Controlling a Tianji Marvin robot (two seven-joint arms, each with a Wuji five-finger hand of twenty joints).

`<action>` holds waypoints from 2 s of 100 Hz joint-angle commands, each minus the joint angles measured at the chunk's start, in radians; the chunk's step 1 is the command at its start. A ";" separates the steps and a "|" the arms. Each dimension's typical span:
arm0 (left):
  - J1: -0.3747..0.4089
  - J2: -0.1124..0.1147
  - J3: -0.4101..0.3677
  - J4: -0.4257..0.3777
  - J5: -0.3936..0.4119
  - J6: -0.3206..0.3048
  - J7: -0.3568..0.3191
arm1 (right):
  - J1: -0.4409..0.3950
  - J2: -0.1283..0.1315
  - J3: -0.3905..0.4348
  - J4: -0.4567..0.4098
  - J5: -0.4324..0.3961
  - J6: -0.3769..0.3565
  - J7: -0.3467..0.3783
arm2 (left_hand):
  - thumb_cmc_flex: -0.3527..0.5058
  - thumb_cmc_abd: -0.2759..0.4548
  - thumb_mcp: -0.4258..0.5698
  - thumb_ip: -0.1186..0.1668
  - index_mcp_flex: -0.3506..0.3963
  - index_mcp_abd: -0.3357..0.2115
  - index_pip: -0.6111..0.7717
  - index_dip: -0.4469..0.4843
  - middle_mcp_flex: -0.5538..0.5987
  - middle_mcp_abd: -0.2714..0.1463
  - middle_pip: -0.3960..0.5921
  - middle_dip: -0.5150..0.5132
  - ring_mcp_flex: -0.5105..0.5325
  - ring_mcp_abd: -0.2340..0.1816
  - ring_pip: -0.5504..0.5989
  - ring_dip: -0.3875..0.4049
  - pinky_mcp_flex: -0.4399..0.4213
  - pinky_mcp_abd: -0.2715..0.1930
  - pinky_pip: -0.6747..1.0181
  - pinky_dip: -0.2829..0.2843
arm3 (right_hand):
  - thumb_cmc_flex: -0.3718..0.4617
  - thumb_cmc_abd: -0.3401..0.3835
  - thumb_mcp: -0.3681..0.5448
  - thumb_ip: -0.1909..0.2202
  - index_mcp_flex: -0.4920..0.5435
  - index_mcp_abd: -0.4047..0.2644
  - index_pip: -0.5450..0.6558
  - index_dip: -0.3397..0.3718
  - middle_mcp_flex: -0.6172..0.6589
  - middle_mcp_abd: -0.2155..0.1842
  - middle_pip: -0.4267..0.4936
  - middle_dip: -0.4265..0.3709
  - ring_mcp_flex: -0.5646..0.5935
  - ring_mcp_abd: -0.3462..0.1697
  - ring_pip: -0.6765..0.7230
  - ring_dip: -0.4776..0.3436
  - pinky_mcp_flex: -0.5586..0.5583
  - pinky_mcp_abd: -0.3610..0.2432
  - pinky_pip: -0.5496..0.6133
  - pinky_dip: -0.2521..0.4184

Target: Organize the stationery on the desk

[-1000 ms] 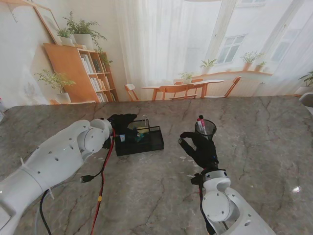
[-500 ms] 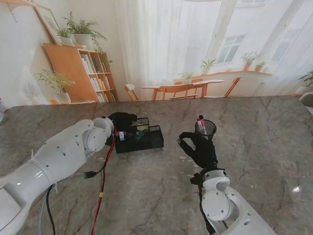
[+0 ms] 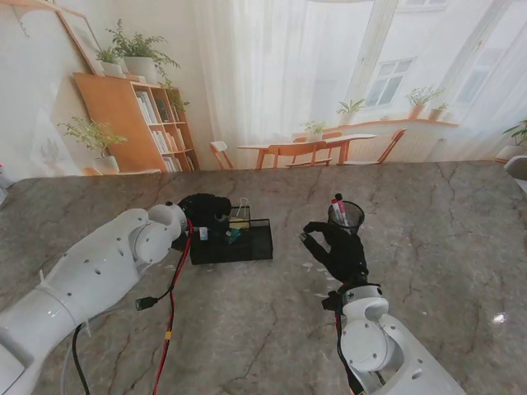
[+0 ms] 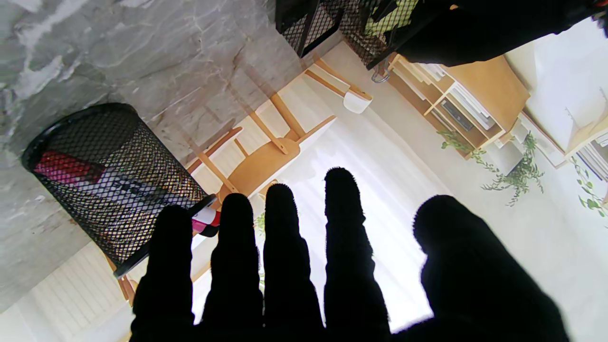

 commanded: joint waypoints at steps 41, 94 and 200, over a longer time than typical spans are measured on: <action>0.279 0.098 -0.291 -0.264 0.215 -0.068 -0.099 | -0.007 0.003 0.002 -0.005 -0.003 -0.001 0.013 | 0.260 0.113 0.209 0.012 0.107 -0.125 0.124 -0.017 0.141 -0.103 0.121 0.032 0.109 -0.018 0.110 0.070 0.059 -0.059 0.046 0.047 | 0.008 0.031 -0.015 -0.001 0.003 0.002 0.010 0.023 0.010 0.003 0.019 0.011 0.002 -0.001 0.005 0.014 -0.007 0.002 0.020 0.011; 0.596 0.129 -0.635 -0.501 0.421 -0.153 -0.147 | 0.001 0.006 -0.005 0.005 -0.009 -0.008 0.026 | 0.261 0.143 0.220 0.004 0.062 -0.138 0.143 0.011 0.109 -0.126 0.116 0.046 0.086 -0.036 0.094 0.078 0.043 -0.075 0.017 0.046 | 0.008 0.031 -0.015 -0.001 0.002 0.000 0.010 0.024 0.009 0.001 0.018 0.011 0.002 -0.001 0.005 0.014 -0.007 0.002 0.019 0.011; 0.686 0.141 -0.797 -0.505 0.438 -0.238 -0.203 | -0.004 0.018 0.002 0.005 -0.051 -0.002 0.041 | 0.260 0.151 0.301 -0.014 0.057 -0.184 0.089 -0.007 0.092 -0.140 0.030 0.028 0.056 -0.041 0.003 0.048 0.013 -0.071 -0.071 0.037 | 0.009 0.032 -0.016 -0.001 0.002 0.000 0.010 0.024 0.011 0.002 0.019 0.012 0.002 -0.002 0.006 0.014 -0.006 0.001 0.021 0.011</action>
